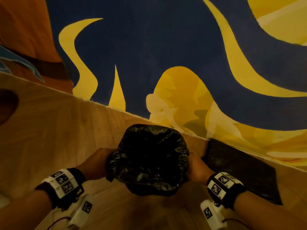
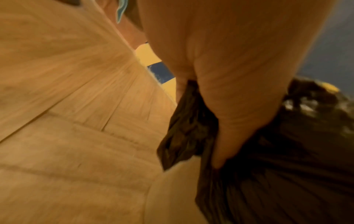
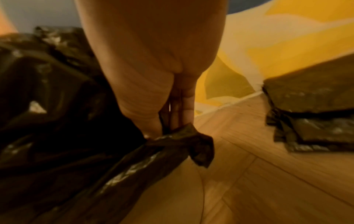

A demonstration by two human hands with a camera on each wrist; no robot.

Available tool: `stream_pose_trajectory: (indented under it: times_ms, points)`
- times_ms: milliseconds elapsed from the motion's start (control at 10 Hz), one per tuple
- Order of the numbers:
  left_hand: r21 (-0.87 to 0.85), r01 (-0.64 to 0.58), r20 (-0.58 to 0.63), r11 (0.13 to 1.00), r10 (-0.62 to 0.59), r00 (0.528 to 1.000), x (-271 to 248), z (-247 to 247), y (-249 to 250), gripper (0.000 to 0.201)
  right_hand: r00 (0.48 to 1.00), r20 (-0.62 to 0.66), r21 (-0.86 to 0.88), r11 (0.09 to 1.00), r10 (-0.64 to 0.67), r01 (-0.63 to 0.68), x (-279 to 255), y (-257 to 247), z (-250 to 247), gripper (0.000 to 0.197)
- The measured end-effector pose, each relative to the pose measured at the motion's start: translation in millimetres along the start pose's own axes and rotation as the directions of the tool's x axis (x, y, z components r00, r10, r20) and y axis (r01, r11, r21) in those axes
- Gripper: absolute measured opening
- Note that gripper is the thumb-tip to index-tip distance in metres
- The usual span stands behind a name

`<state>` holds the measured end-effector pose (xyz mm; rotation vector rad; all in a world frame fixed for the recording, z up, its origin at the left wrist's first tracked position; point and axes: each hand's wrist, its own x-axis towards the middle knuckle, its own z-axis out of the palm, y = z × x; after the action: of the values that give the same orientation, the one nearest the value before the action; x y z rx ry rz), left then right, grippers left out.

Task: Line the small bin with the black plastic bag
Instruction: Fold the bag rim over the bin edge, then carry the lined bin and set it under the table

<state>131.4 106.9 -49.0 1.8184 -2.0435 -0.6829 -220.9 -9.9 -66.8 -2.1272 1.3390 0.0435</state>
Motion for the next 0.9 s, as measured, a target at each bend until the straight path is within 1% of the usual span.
stream_pose_trajectory:
  times_ms: [100, 200, 300, 400, 500, 600, 700, 800, 900]
  points:
    - [-0.029, 0.014, -0.023, 0.999, -0.015, 1.000, -3.8, 11.4, -4.1, 0.063, 0.995, -0.027, -0.002, 0.996, -0.091, 0.091, 6.2, 21.1, 4.9, 0.057]
    - [-0.042, 0.064, 0.022, 0.997, -0.064, 0.998, -5.5, 12.8, -8.3, 0.069, 0.991, 0.011, 0.121, 0.984, -0.135, 0.132, 1.1, 23.0, 2.9, 0.037]
    - [0.012, 0.138, 0.111, 0.990, -0.138, 0.984, -3.5, -8.7, 1.1, 0.056, 0.982, 0.123, 0.153, 0.980, -0.143, 0.124, 0.7, 20.1, -16.6, 0.052]
    - [0.149, 0.240, 0.263, 0.959, -0.272, 0.926, -8.7, -48.1, 2.0, 0.105, 0.946, 0.325, 0.078, 0.997, -0.019, -0.006, -2.4, 19.4, -51.9, 0.079]
    - [0.017, 0.360, 0.141, 0.933, -0.359, 0.923, -12.0, -99.3, 19.5, 0.114, 0.948, 0.312, 0.227, 0.963, 0.071, -0.147, -10.4, 11.0, -94.8, 0.081]
    - [-0.427, 0.450, 0.079, 0.784, -0.464, 0.882, -10.5, -121.7, 63.8, 0.088, 0.952, 0.266, 0.433, 0.864, 0.151, -0.258, -31.3, -20.8, -121.7, 0.061]
    - [-0.473, 0.585, 0.350, 0.659, -0.469, 0.811, -4.7, -103.2, 100.3, 0.082, 0.941, 0.326, 0.475, 0.846, 0.087, -0.243, -42.8, -52.3, -116.9, 0.077]
    - [-0.479, 0.605, 0.472, 0.636, -0.394, 0.789, 3.5, -65.0, 103.7, 0.059, 0.938, 0.347, 0.426, 0.888, 0.018, -0.175, -29.7, -62.1, -91.8, 0.072]
    - [-0.451, 0.599, 0.446, 0.662, -0.414, 0.793, 11.2, -41.9, 88.4, 0.052, 0.942, 0.335, 0.483, 0.852, 0.035, -0.203, -12.6, -62.7, -76.8, 0.056]
